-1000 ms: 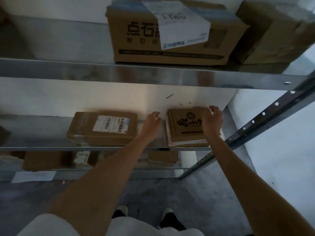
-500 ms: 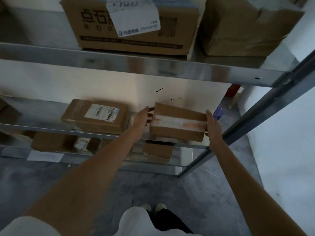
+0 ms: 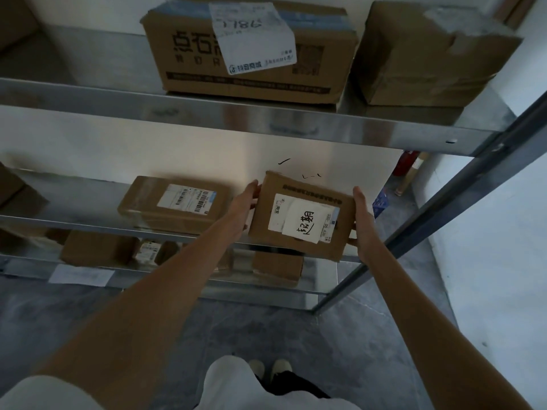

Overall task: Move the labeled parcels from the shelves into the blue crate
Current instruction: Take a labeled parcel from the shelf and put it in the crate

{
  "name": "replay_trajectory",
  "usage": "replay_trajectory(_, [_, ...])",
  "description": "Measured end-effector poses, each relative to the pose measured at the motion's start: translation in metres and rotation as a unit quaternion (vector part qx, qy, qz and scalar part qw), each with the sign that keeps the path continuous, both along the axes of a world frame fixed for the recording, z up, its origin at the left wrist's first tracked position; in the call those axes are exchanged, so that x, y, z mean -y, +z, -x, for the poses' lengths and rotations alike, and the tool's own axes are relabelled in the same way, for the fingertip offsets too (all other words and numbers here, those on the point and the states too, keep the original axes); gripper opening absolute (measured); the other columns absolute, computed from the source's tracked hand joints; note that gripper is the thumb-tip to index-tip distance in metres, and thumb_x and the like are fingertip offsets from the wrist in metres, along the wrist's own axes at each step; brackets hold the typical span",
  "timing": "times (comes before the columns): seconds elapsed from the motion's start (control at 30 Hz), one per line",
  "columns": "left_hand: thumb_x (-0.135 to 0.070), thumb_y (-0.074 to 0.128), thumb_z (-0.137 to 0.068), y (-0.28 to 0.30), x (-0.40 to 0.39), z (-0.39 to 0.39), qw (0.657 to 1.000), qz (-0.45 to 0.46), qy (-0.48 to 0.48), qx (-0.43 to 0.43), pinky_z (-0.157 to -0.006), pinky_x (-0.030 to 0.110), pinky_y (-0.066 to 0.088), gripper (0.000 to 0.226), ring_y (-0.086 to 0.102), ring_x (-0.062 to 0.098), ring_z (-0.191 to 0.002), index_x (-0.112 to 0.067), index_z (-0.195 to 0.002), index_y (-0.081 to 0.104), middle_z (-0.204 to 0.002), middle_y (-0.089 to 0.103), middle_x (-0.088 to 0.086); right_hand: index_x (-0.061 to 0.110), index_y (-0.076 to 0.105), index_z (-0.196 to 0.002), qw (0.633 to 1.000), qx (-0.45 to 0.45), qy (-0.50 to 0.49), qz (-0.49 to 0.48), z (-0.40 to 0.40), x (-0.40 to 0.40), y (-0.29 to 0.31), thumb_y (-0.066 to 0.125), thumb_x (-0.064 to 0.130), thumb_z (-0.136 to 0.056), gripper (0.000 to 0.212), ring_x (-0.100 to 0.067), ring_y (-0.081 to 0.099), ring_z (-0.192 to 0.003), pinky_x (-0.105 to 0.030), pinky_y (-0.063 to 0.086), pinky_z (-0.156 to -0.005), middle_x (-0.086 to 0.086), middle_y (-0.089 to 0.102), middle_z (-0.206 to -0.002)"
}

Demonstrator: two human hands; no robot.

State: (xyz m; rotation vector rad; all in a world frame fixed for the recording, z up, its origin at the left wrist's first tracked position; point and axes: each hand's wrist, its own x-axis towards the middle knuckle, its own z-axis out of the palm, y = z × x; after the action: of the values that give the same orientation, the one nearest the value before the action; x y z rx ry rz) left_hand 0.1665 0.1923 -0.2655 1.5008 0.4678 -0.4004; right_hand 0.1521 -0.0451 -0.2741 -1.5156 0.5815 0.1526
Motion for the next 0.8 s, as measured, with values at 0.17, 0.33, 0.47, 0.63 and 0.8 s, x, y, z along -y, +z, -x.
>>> replay_trajectory(0.17, [-0.052, 0.054, -0.089, 0.020, -0.015, -0.012, 0.999, 0.015, -0.035, 0.021, -0.081, 0.032, 0.049, 0.035, 0.060, 0.018, -0.101, -0.026, -0.107, 0.069, -0.107, 0.068, 0.004, 0.026, 0.055, -0.124, 0.997, -0.047, 0.046, -0.030, 0.014, -0.005, -0.007, 0.044, 0.073, -0.085, 0.062, -0.028, 0.066, -0.093, -0.045, 0.058, -0.071, -0.009, 0.067, -0.106])
replay_trajectory(0.33, [-0.047, 0.055, -0.089, 0.013, -0.012, -0.015, 0.993, 0.036, 0.066, 0.094, -0.094, 0.036, 0.049, 0.037, 0.065, 0.021, -0.094, -0.022, -0.111, 0.070, -0.104, 0.071, 0.008, 0.020, 0.056, -0.122, 0.989, -0.073, 0.120, -0.051, 0.036, -0.020, -0.012, 0.059, 0.082, -0.066, 0.084, -0.032, 0.067, -0.102, -0.051, 0.058, -0.079, -0.013, 0.067, -0.115])
replay_trajectory(0.47, [-0.067, 0.051, -0.080, 0.007, 0.008, -0.008, 0.986, 0.067, 0.105, 0.109, -0.090, 0.043, 0.054, 0.060, 0.068, 0.026, -0.096, -0.021, -0.117, 0.061, -0.103, 0.071, 0.010, 0.017, 0.061, -0.124, 0.989, -0.048, 0.129, -0.044, 0.040, -0.035, -0.017, 0.048, 0.080, -0.075, 0.081, -0.032, 0.063, -0.110, -0.054, 0.051, -0.094, -0.014, 0.066, -0.122])
replay_trajectory(0.63, [-0.092, 0.049, -0.057, -0.009, 0.018, 0.000, 0.995, 0.051, -0.012, 0.082, -0.097, 0.048, 0.050, 0.111, 0.066, 0.028, -0.106, -0.016, -0.139, 0.045, -0.120, 0.066, 0.012, 0.021, 0.040, -0.127, 0.993, -0.007, 0.118, 0.000, 0.039, -0.054, -0.011, 0.030, 0.070, -0.088, 0.064, -0.017, 0.058, -0.101, -0.033, 0.048, -0.090, -0.001, 0.059, -0.113])
replay_trajectory(0.8, [-0.078, 0.051, -0.075, -0.007, 0.007, 0.015, 0.984, 0.054, -0.145, 0.087, -0.088, 0.040, 0.055, 0.093, 0.059, 0.021, -0.115, -0.038, -0.151, 0.014, -0.141, 0.050, 0.003, 0.017, 0.055, -0.122, 0.995, 0.039, 0.063, -0.063, 0.042, -0.063, -0.020, 0.048, 0.086, -0.069, 0.087, -0.031, 0.069, -0.099, -0.044, 0.057, -0.085, -0.014, 0.069, -0.112])
